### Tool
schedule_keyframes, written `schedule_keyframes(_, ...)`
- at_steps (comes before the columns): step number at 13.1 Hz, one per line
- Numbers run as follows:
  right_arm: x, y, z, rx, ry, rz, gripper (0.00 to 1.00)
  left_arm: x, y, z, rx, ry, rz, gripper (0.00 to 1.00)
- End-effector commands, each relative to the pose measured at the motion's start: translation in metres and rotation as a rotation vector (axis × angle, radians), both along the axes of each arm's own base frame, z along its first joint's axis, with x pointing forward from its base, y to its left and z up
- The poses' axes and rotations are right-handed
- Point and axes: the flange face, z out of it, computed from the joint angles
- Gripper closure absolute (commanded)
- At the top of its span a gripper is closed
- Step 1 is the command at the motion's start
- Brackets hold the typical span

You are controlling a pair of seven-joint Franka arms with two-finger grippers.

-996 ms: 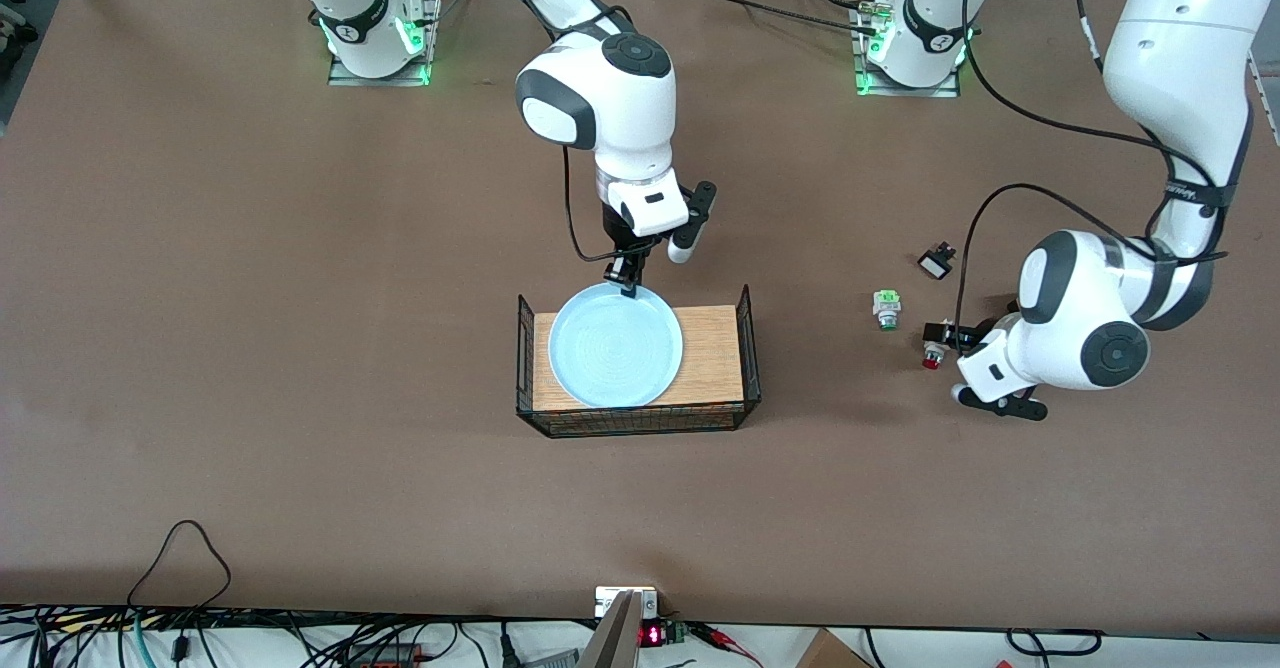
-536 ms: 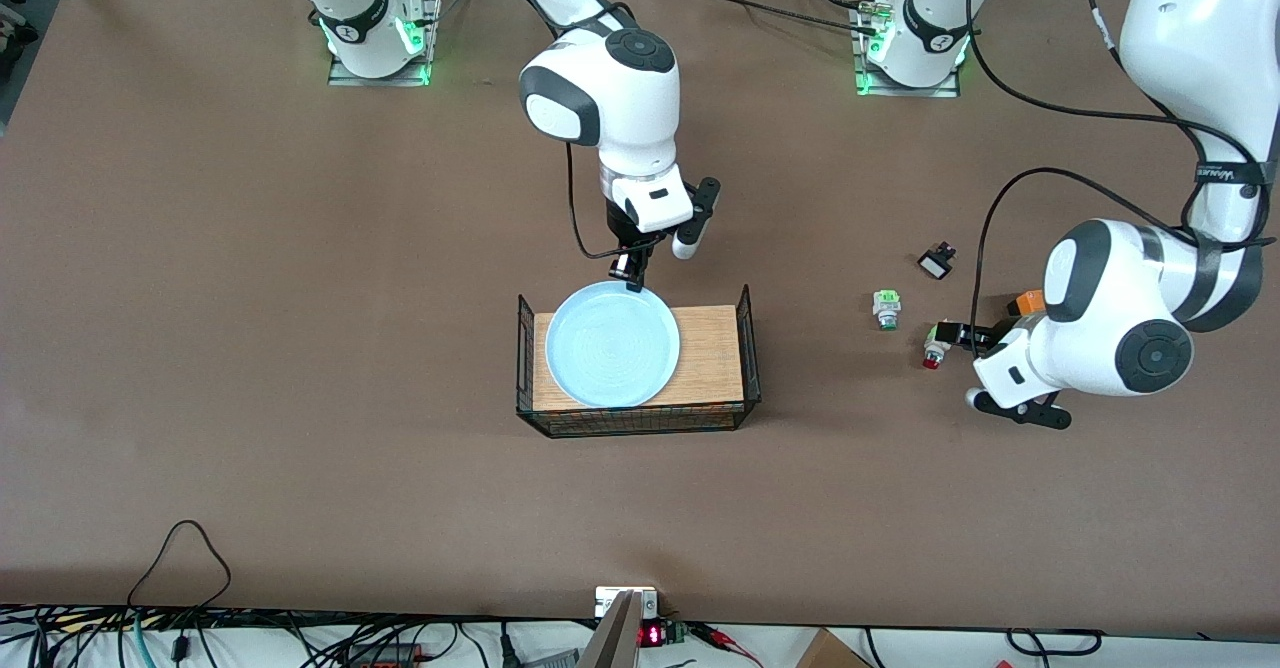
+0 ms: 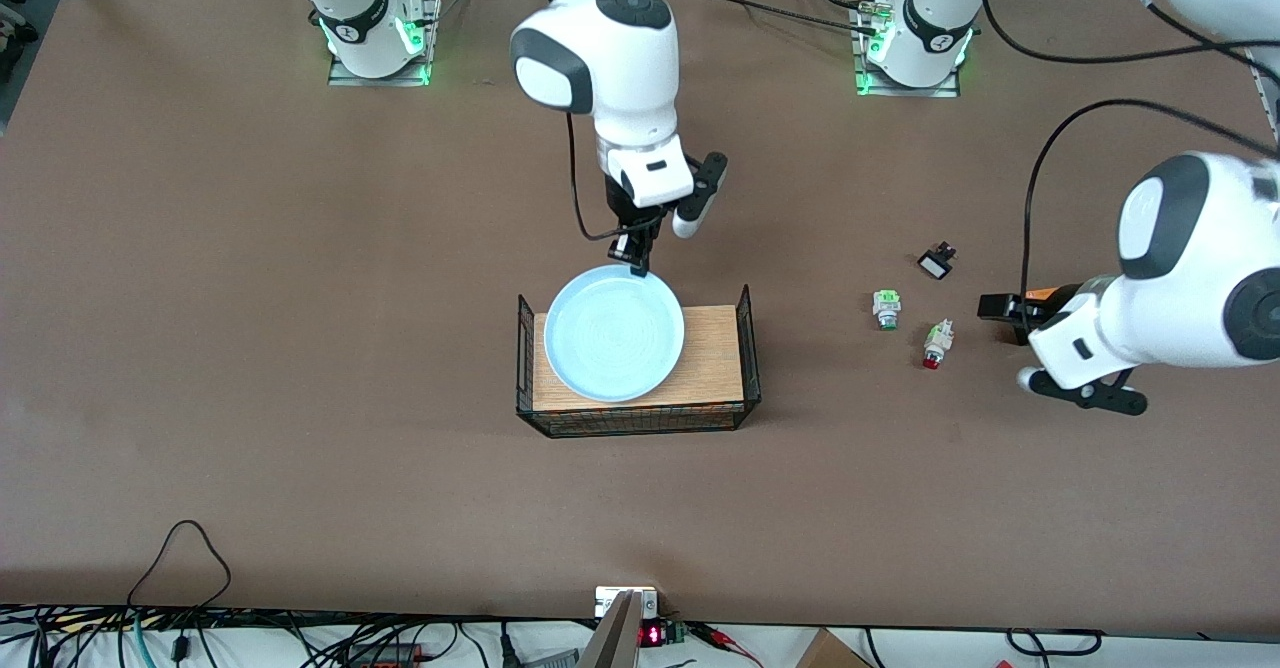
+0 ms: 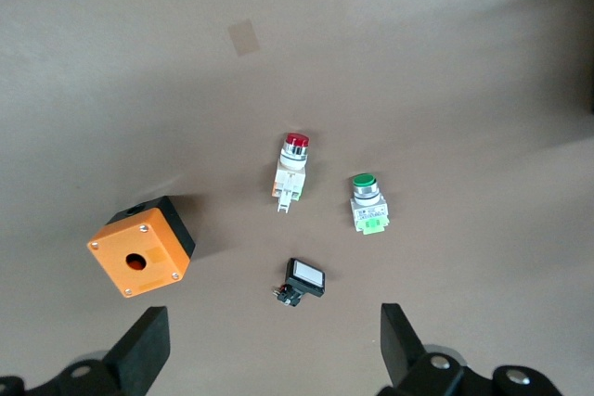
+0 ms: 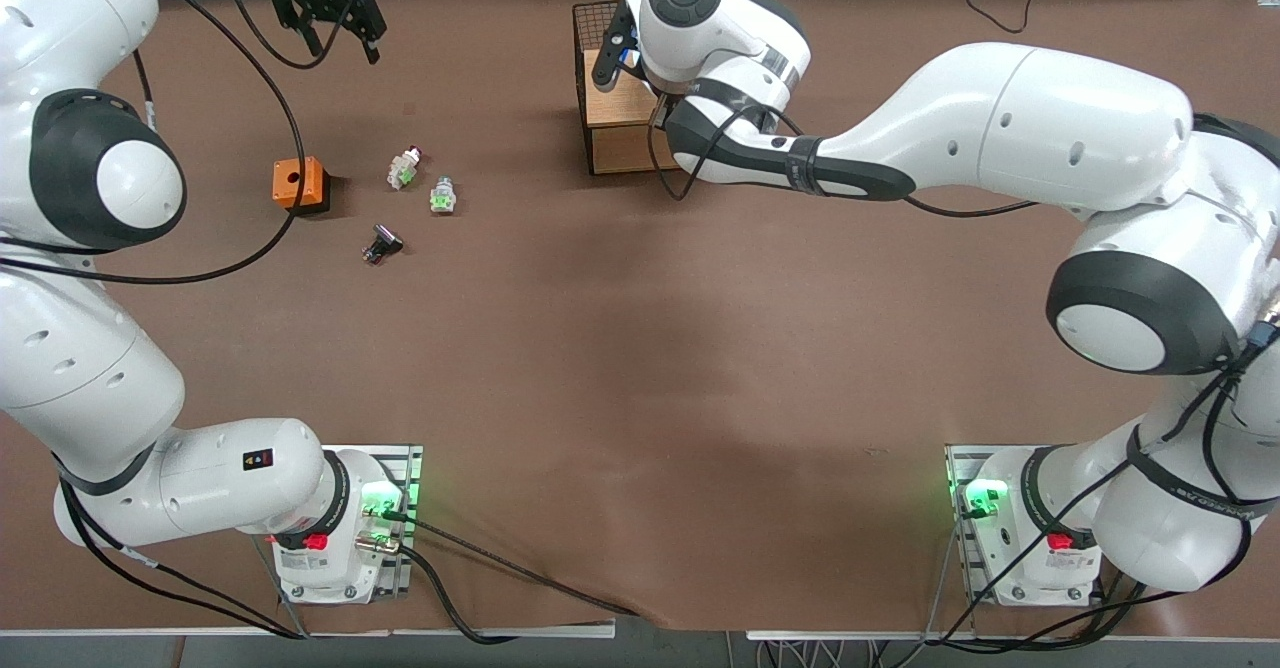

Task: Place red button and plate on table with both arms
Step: 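Lift the plate out of the basket while the left gripper returns to rest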

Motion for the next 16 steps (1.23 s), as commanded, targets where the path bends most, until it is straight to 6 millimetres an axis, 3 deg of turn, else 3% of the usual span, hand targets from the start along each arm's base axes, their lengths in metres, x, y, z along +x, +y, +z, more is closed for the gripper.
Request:
schedule_keyframes(1, -0.008, 0.0, 0.049, 0.011, 0.026, -0.043, 1.0, -0.029, -0.003, 0.068, 0.047, -0.076, 0.007, 0.0)
schedule_keyframes(4, -0.006, -0.013, 0.084, -0.002, 0.047, -0.054, 1.0, -0.071, 0.004, 0.107, 0.057, -0.114, 0.191, 0.0)
schedule_keyframes(6, -0.001, -0.038, 0.104, -0.026, 0.1, -0.032, 1.0, -0.09, 0.012, 0.126, 0.073, -0.146, 0.203, 0.0)
schedule_keyframes(7, 0.009, -0.06, 0.112, -0.05, 0.136, -0.005, 1.0, -0.1, 0.006, 0.135, 0.072, -0.192, 0.194, 0.0)
schedule_keyframes(9, 0.032, -0.11, 0.126, -0.066, 0.193, 0.051, 1.0, -0.112, 0.008, 0.127, 0.072, -0.223, 0.195, 0.0)
schedule_keyframes(12, 0.058, -0.197, 0.141, -0.056, 0.273, 0.041, 1.0, -0.112, 0.006, 0.128, 0.058, -0.23, 0.198, 0.0)
schedule_keyframes(14, 0.08, -0.256, 0.135, -0.084, 0.299, 0.076, 1.0, -0.111, 0.005, 0.129, 0.056, -0.23, 0.197, 0.0)
schedule_keyframes(16, 0.086, -0.296, 0.127, -0.094, 0.326, 0.079, 1.0, -0.115, 0.002, 0.13, 0.055, -0.227, 0.193, 0.0)
